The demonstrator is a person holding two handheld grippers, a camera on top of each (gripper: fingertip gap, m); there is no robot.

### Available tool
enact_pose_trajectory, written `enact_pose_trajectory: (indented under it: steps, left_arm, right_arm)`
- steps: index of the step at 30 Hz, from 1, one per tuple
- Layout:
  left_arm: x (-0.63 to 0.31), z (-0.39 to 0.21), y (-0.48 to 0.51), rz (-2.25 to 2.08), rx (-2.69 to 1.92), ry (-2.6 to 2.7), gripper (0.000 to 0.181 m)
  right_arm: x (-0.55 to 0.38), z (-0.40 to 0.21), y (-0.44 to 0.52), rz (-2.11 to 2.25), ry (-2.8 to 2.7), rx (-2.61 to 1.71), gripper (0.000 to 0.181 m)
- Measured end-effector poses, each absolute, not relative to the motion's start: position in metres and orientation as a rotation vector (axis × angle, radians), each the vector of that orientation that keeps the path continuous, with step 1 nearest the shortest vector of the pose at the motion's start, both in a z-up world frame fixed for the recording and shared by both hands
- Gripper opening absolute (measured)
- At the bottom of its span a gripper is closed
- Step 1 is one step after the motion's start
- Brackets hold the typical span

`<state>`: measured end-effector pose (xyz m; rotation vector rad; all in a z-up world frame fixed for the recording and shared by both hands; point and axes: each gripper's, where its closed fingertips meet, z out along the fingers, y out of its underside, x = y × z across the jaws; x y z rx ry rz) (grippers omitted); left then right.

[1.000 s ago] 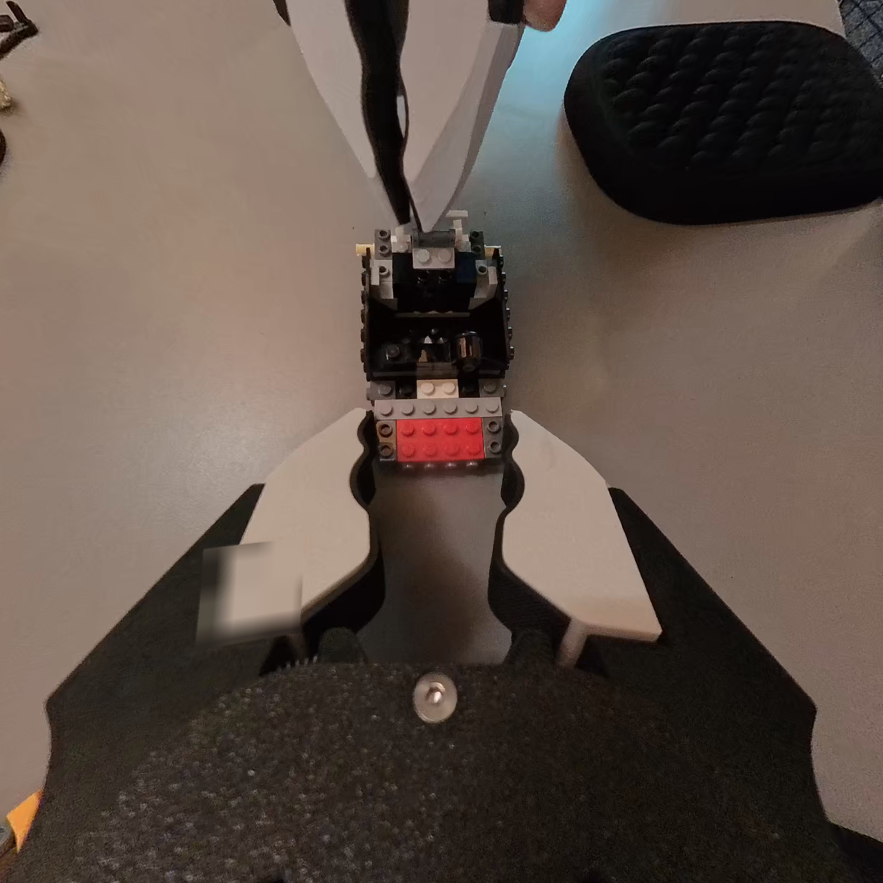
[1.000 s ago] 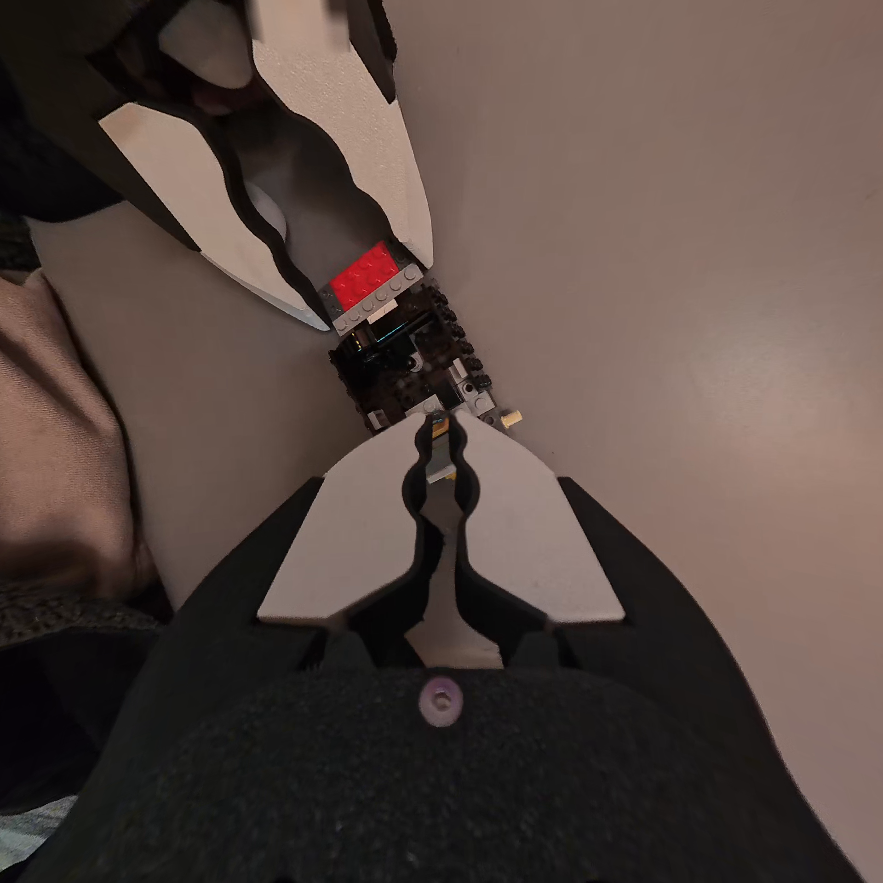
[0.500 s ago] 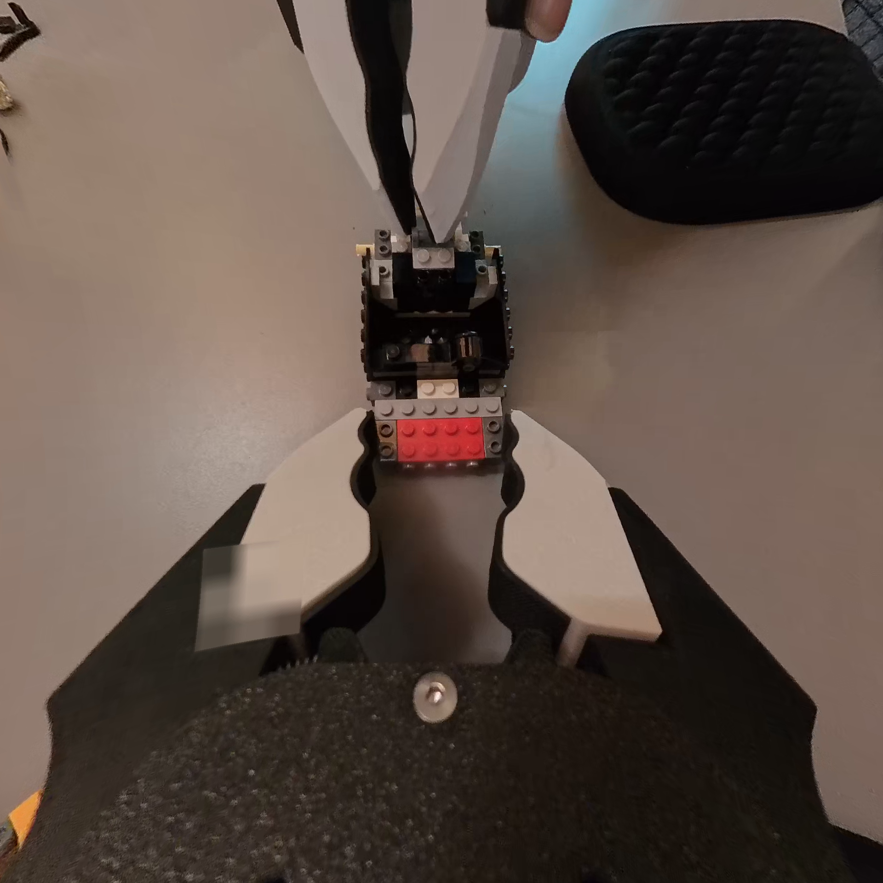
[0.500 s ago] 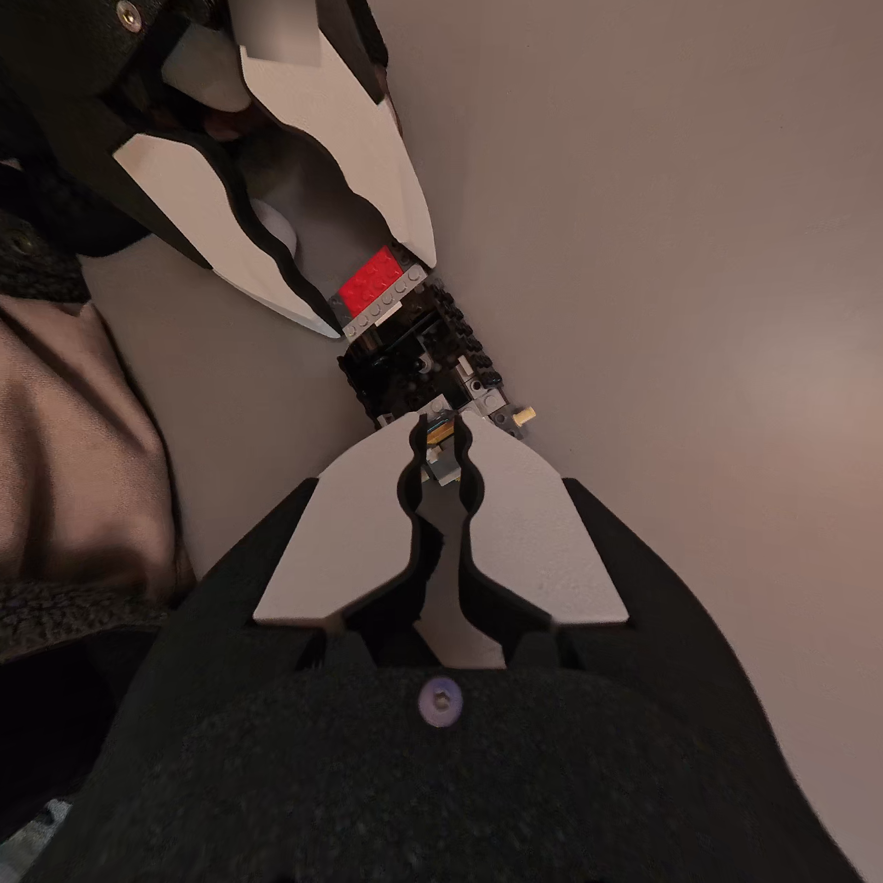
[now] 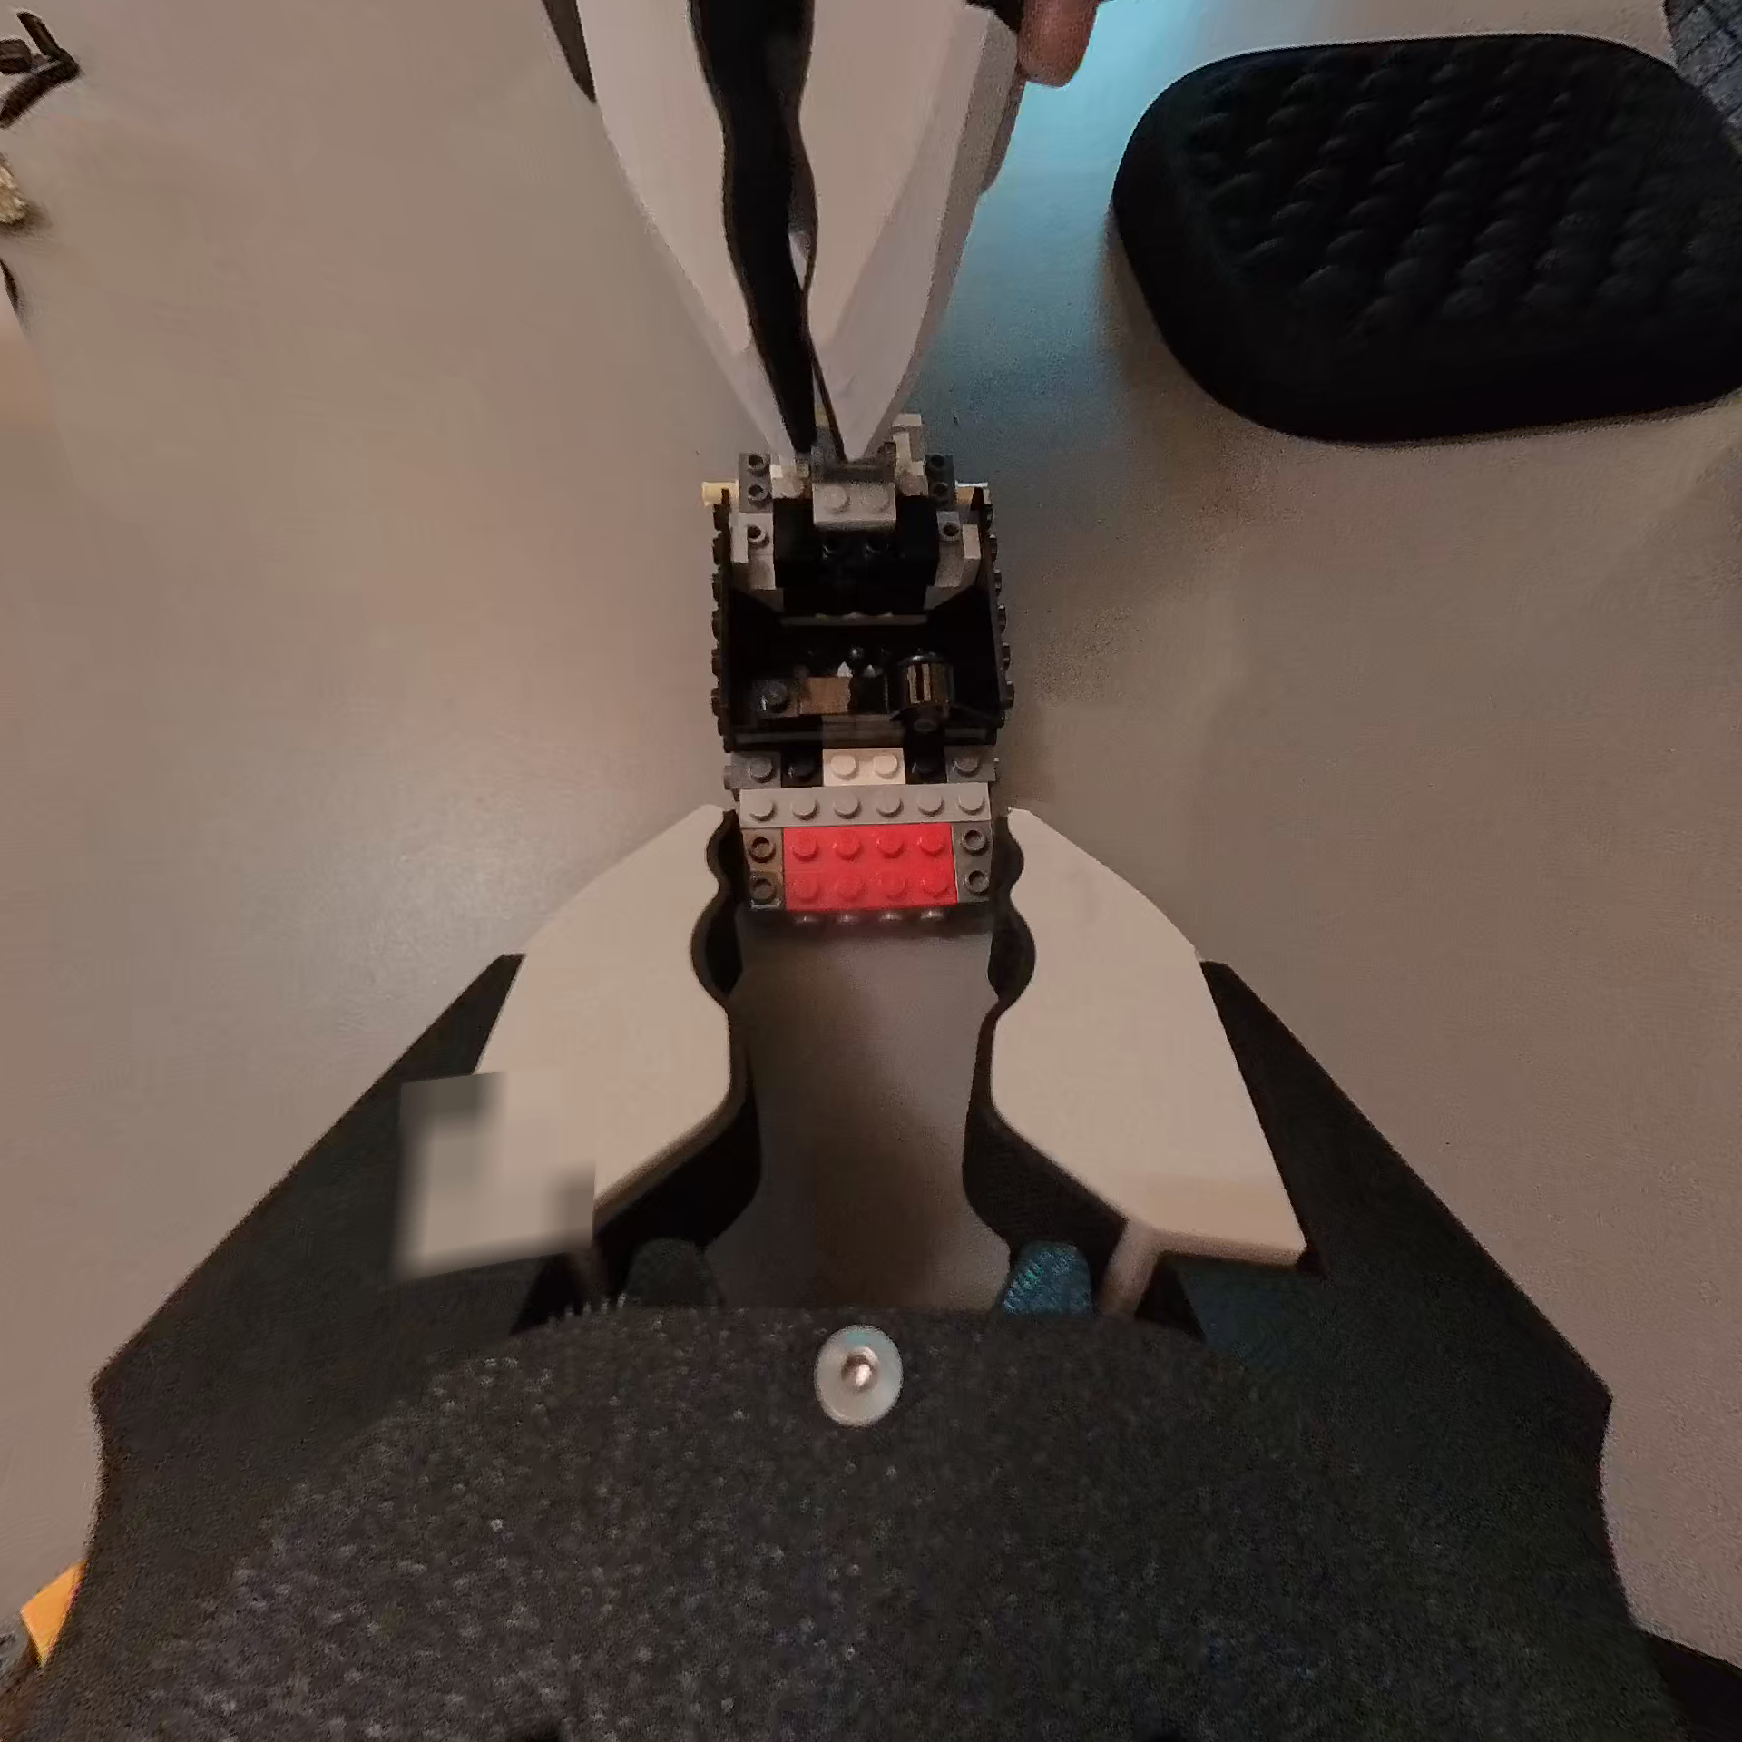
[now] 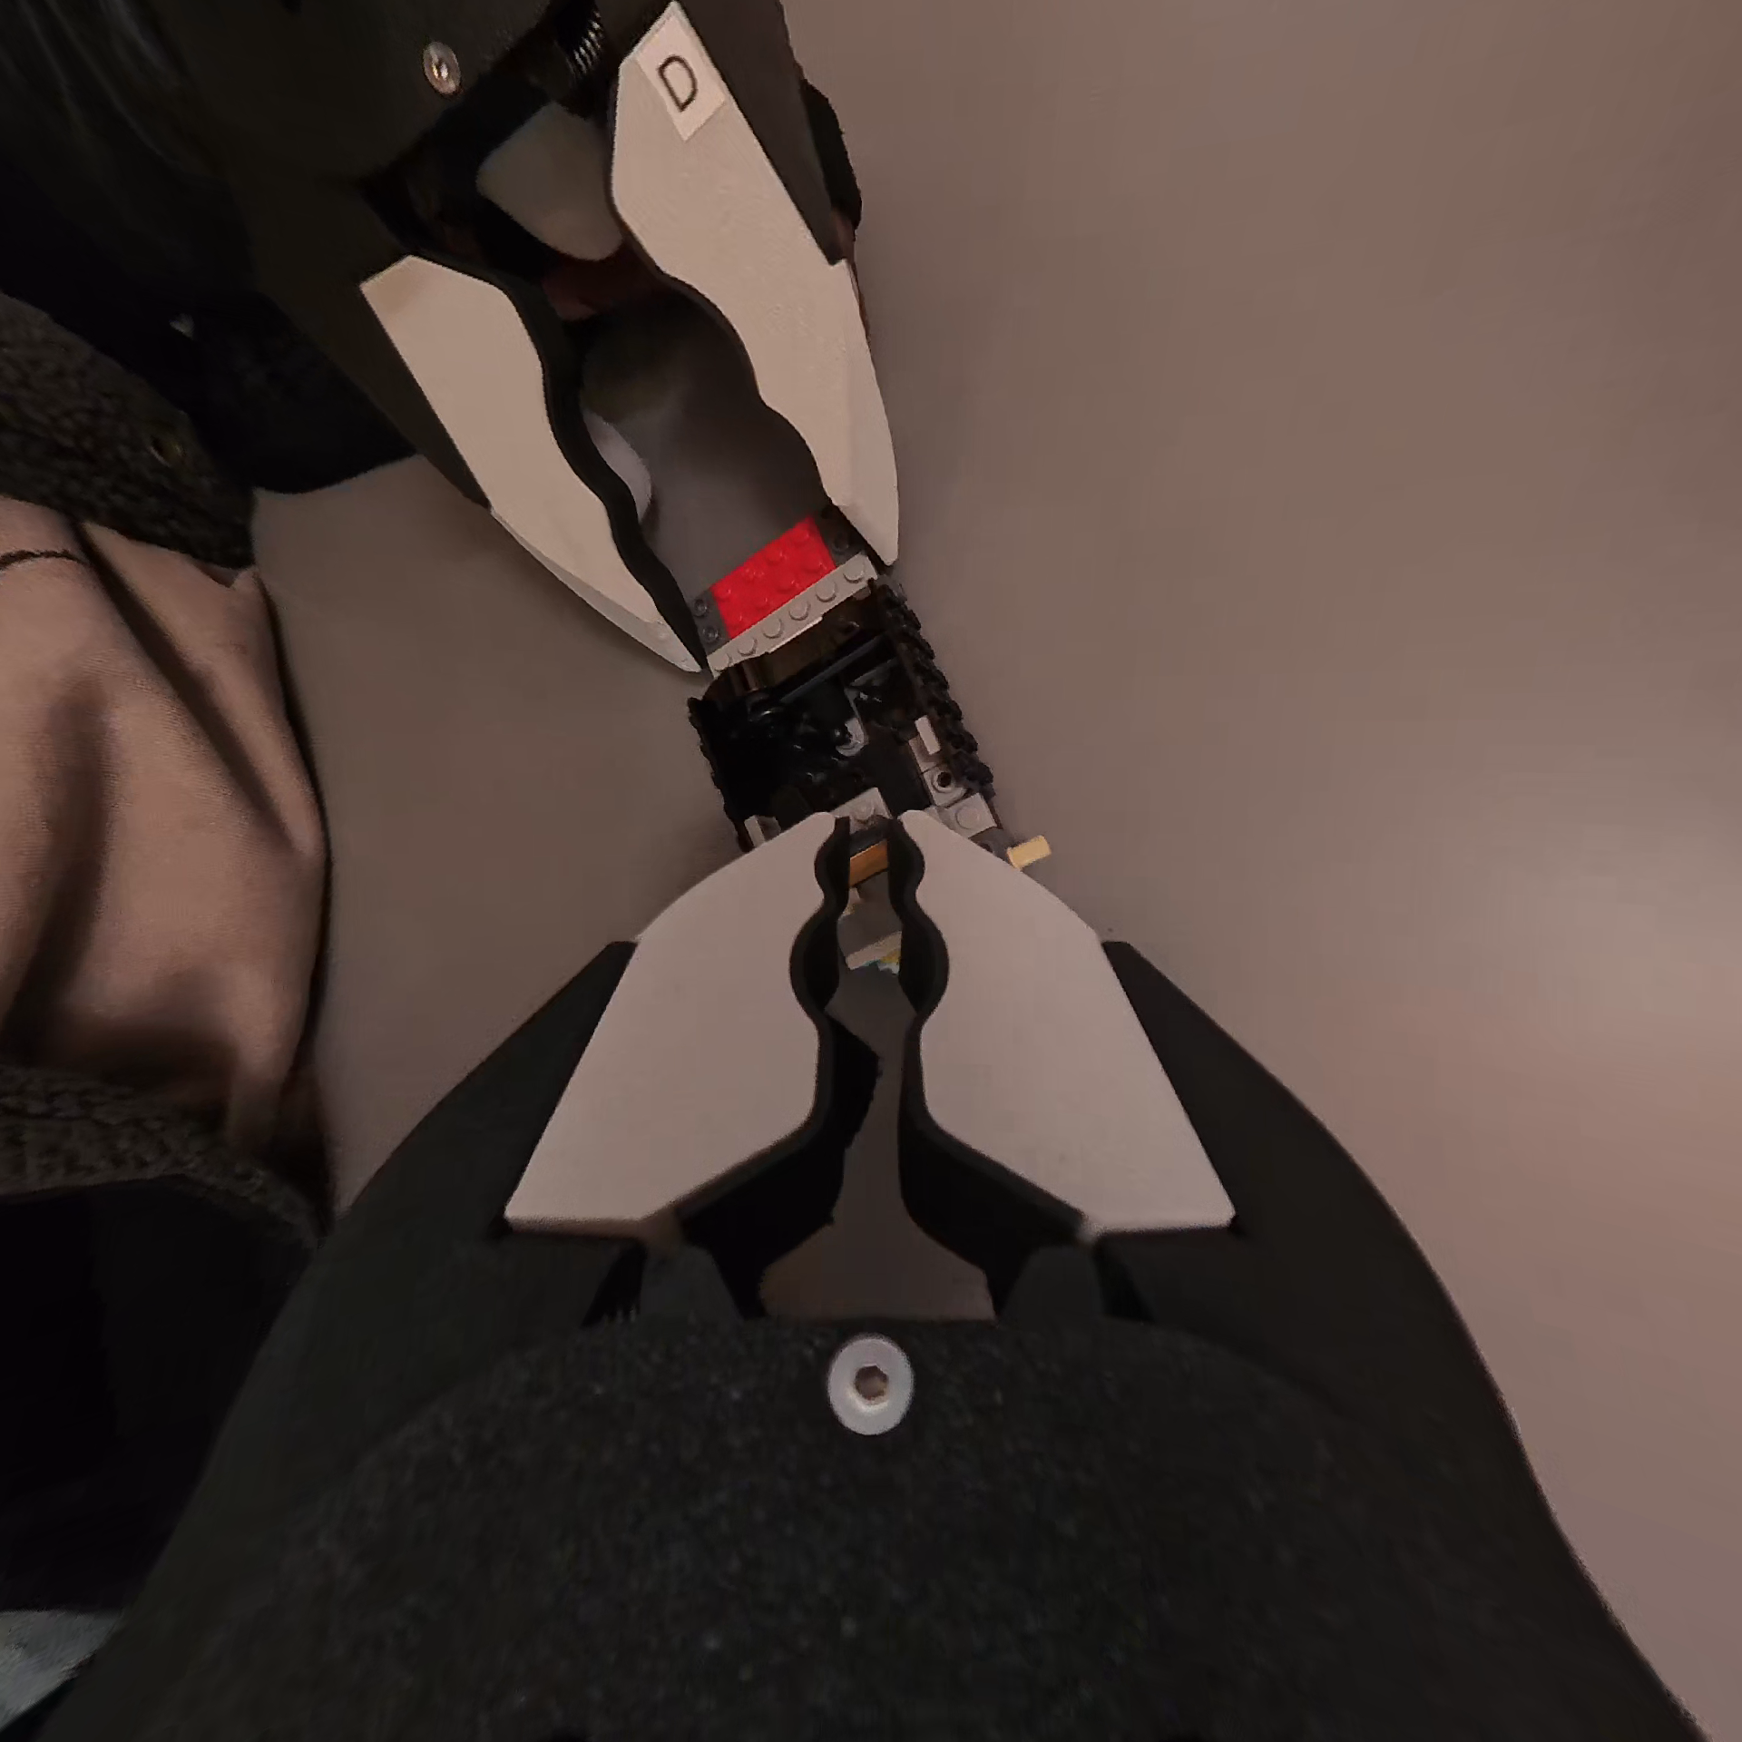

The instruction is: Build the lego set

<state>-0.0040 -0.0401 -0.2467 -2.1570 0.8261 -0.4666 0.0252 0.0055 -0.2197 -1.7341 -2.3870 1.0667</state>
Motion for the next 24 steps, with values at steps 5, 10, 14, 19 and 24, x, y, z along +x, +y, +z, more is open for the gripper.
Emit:
enact_pose_trajectory:
  steps: [5, 10, 14, 19, 24]
  left_arm:
    - [-0.004, -0.247, -0.04, -0.465, -2.157, 0.824, 0.05]
    - [-0.005, -0.246, -0.04, -0.468, -2.159, 0.82, 0.05]
    - [-0.005, -0.246, -0.04, -0.472, -2.16, 0.818, 0.05]
    - [-0.005, -0.246, -0.04, -0.477, -2.161, 0.817, 0.05]
    - [-0.005, -0.246, -0.04, -0.477, -2.16, 0.818, 0.05]
  right_arm:
    - [0.027, -0.218, 0.009, 0.952, -2.359, -1.691, 0.01]
    - [0.03, -0.203, 0.014, 1.062, -2.248, -1.605, 0.012]
    - [0.066, -0.219, 0.028, 0.703, -2.471, -1.431, 0.005]
    - [0.091, -0.241, 0.043, 0.255, -2.712, -1.289, 0.0]
    - [0.083, -0.252, 0.056, 0.077, -2.754, -1.171, 0.0]
